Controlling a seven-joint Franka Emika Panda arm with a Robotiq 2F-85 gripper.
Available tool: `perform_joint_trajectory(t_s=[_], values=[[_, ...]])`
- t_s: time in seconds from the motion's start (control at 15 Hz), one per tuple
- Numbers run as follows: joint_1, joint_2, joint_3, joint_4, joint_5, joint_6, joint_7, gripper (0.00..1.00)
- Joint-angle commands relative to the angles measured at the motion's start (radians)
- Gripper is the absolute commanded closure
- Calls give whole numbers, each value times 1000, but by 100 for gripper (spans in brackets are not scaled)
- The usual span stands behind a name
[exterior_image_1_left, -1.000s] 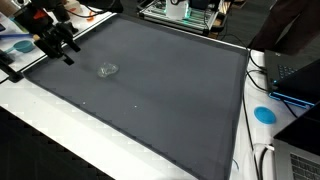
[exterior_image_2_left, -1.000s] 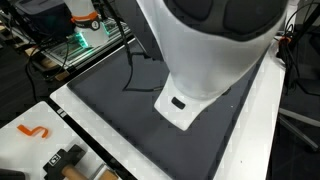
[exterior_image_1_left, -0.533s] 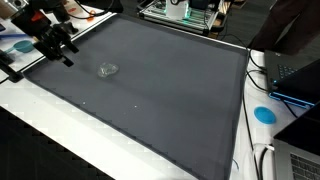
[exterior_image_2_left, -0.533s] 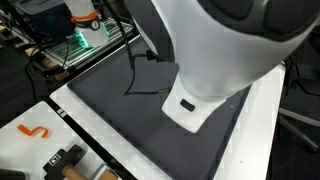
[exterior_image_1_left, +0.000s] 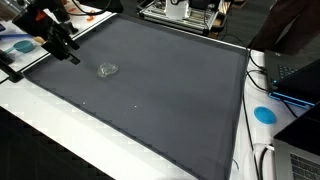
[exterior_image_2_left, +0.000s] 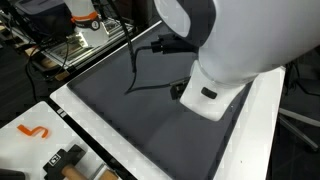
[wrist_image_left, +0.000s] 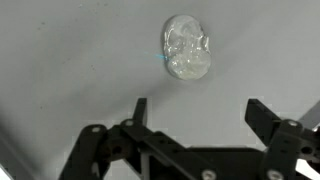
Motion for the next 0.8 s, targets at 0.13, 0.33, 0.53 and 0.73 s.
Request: perform_joint_trajectory(t_s=[0.13, 0.33, 0.53, 0.73], values=[[56, 42, -4, 84, -89, -63, -104, 0], [90, 37, -4, 82, -135, -53, -174, 0], [122, 27, -7, 66, -185, -14, -265, 0], [145, 12, -5, 38, -225, 34, -352, 0]])
